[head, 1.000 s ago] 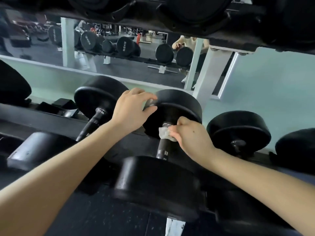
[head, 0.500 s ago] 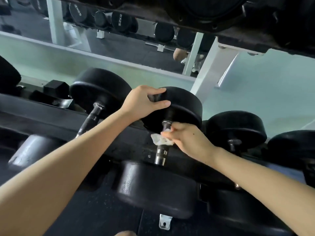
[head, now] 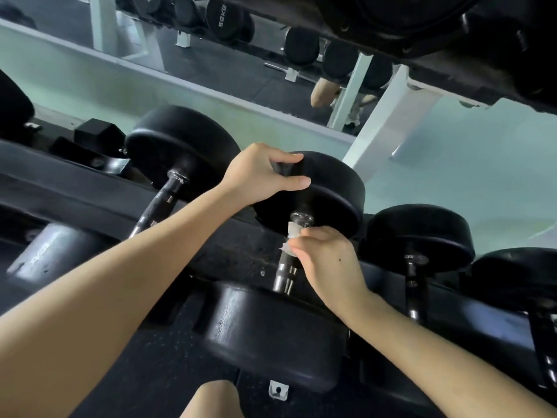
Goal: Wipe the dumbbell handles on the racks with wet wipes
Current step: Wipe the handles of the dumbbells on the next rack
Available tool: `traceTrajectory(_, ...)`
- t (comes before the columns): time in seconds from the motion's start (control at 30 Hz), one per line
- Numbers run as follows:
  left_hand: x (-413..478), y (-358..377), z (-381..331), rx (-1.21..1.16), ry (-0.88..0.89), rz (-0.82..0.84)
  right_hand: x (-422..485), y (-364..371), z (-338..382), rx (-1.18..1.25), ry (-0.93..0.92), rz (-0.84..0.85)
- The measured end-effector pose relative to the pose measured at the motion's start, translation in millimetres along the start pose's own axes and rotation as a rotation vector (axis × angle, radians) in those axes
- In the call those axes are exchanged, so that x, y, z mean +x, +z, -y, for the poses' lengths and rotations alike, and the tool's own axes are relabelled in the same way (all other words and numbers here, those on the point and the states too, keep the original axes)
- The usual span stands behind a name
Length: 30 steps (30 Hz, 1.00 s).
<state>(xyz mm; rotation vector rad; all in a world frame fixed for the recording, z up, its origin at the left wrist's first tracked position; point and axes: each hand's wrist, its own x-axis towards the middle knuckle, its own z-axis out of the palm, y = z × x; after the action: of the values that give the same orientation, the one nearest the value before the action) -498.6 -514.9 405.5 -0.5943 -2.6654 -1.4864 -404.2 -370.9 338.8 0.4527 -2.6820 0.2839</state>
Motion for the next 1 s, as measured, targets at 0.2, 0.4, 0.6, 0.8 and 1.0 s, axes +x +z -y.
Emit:
traceTrajectory(0.2, -0.1, 0.3, 1.2, -0.009, -0.006, -0.010, 9.9, -2.0, -27.9, 0.093, -0.170, 0.027)
traceTrajectory(0.4, -0.4, 0.2, 0.9, 0.006, -0.004, -0.019, 18.7, 3.4, -20.9, 0.128, -0.057, 0.039)
traceTrajectory(0.6, 0.9, 1.2, 2.8, -0.009, -0.020, -0.023, 16.7, 7.3, -24.0, 0.446, 0.213, 0.088)
traceTrajectory(0.8, 2.4, 1.8, 4.2, -0.018, -0.039, -0.017, -8.2, -11.6, -27.9, 0.244, -0.302, 0.369)
traceTrajectory(1.0, 2.0, 4.2, 5.2, -0.046, -0.043, -0.025, 29.1, -7.0, -52.7, 0.208, -0.278, 0.238)
